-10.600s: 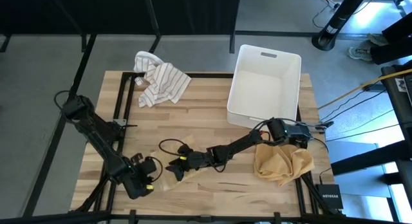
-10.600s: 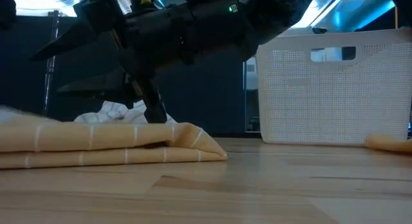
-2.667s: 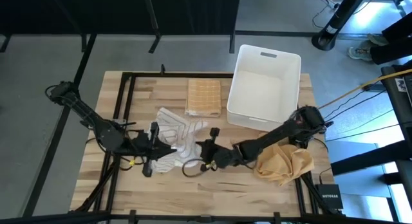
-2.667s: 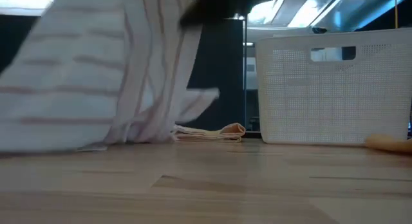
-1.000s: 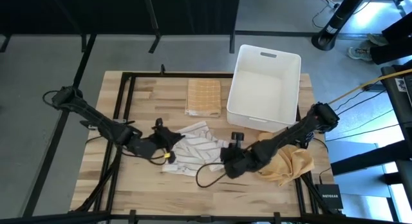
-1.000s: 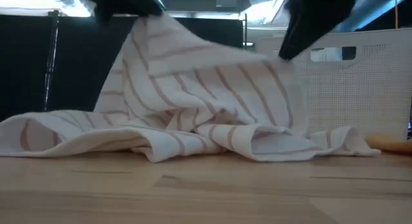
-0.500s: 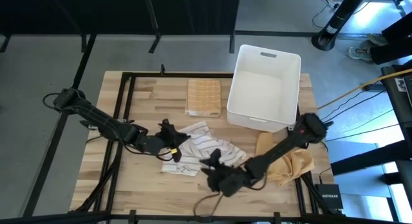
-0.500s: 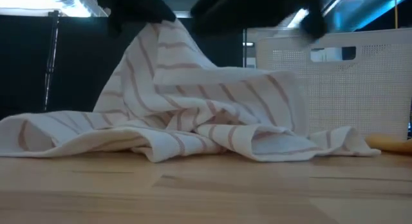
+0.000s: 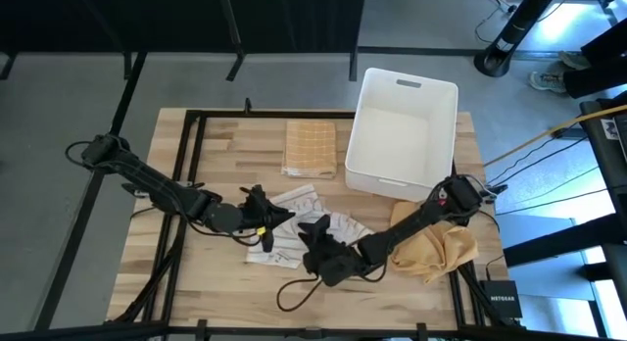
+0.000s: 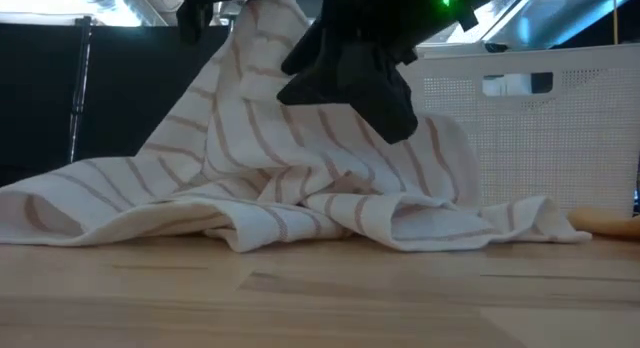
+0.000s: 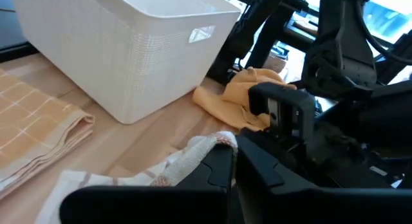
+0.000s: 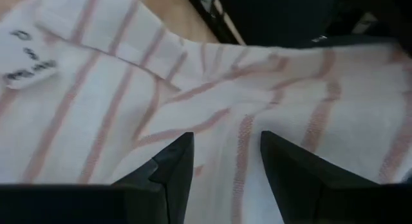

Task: Fold towel
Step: Fold the white towel

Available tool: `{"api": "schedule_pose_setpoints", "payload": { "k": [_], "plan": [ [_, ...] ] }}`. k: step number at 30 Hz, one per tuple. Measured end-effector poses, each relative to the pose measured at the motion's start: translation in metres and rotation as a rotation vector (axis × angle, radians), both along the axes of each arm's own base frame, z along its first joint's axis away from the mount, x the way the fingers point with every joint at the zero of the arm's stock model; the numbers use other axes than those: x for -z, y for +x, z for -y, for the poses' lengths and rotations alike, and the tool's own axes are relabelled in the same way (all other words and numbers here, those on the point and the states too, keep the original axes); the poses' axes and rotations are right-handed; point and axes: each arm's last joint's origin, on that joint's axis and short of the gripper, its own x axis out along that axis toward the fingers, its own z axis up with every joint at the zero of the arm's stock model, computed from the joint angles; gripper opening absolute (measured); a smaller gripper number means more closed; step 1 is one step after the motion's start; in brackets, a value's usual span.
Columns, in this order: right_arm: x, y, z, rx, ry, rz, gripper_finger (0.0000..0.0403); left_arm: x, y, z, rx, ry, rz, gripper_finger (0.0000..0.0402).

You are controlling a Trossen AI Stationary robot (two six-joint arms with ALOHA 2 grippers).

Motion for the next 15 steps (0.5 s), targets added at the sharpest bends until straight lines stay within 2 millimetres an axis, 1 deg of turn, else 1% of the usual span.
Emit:
{"api": "schedule_pose_setpoints", "payload": {
  "k": [6, 8, 12, 15],
  "plan": [
    [0.002, 0.001, -0.003, -0.103, 0.099, -0.023, 0.0182, 0.001, 0.0, 0.0, 0.003, 0.013, -0.009, 0.0005],
    [0.002, 0.001, -0.001, -0.064, 0.075, -0.014, 0.0182, 0.001, 0.0, 0.0, 0.002, 0.013, -0.009, 0.0005],
    [0.0, 0.006, 0.014, 0.057, 0.017, 0.015, 0.0182, 0.001, 0.0, 0.0, 0.002, 0.012, -0.009, 0.0005],
    [0.001, 0.009, 0.023, 0.083, 0.023, 0.019, 0.0182, 0.001, 0.0, 0.0, 0.002, 0.013, -0.009, 0.0005]
  ]
}}
